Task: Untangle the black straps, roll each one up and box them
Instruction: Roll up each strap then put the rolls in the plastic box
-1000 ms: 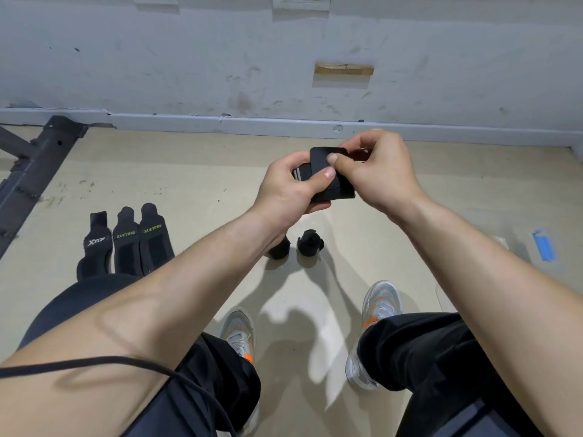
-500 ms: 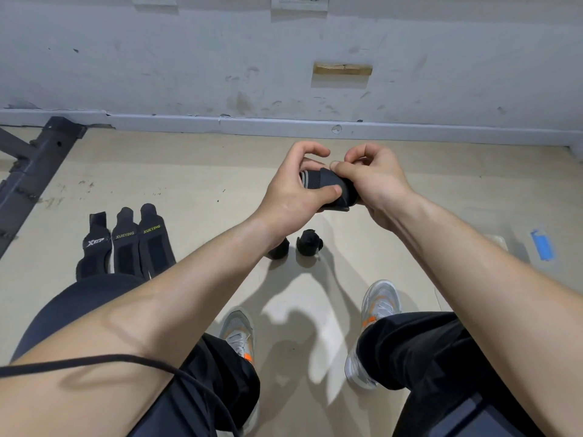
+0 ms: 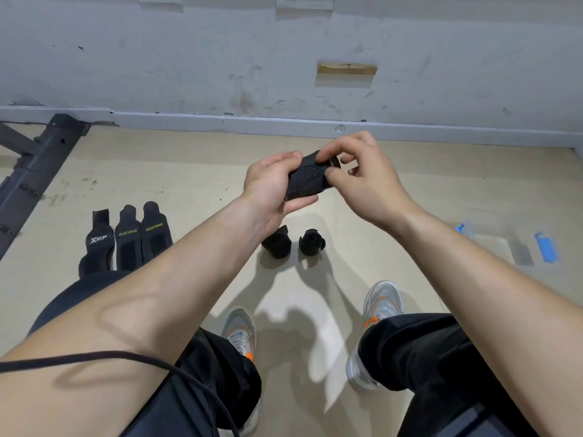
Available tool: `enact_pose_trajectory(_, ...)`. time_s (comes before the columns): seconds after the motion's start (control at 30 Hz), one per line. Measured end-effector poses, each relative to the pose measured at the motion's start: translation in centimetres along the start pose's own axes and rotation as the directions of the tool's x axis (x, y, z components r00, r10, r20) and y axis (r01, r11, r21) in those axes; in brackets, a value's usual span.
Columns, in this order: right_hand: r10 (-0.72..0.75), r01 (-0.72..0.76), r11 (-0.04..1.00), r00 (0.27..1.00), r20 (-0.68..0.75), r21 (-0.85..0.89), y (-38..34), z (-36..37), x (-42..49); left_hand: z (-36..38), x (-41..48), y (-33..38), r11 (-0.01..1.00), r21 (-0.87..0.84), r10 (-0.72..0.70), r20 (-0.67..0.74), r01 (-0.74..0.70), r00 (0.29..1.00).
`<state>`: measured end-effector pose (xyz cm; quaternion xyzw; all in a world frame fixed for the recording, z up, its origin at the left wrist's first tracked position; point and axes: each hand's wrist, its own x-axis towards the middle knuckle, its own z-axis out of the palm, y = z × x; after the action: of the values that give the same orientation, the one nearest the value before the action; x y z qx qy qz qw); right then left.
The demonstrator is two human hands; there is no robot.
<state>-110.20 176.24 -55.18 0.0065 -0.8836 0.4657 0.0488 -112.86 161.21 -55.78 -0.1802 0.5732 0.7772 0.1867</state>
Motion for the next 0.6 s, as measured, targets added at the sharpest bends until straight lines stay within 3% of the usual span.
enact_pose_trajectory(0.13,-0.095,0.102,0.991,0.992,0.086,-0.081,0.0,0.0,-0.2,-0.1,-0.2,0.2,0.993,-0.087,-0.076,0.001,0.076,0.997)
enact_pose_trajectory(0.27,-0.113,0.115,0.986,0.993,0.028,-0.12,-0.1,-0.1,0.0,-0.5,-0.1,0.7,0.989,-0.064,-0.126,0.063,0.13,0.99)
enact_pose_trajectory(0.5,-0.013,0.014,0.999,1.0,0.015,-0.051,-0.2,-0.9,0.7,-0.4,-0.3,0.6,0.997,0.045,-0.061,0.141,0.055,0.988)
enact_pose_trajectory(0.6,-0.03,0.037,0.992,0.998,0.063,-0.123,0.2,-1.2,0.7,-0.3,0.0,0.0,0.994,0.1,-0.045,0.116,0.033,0.992)
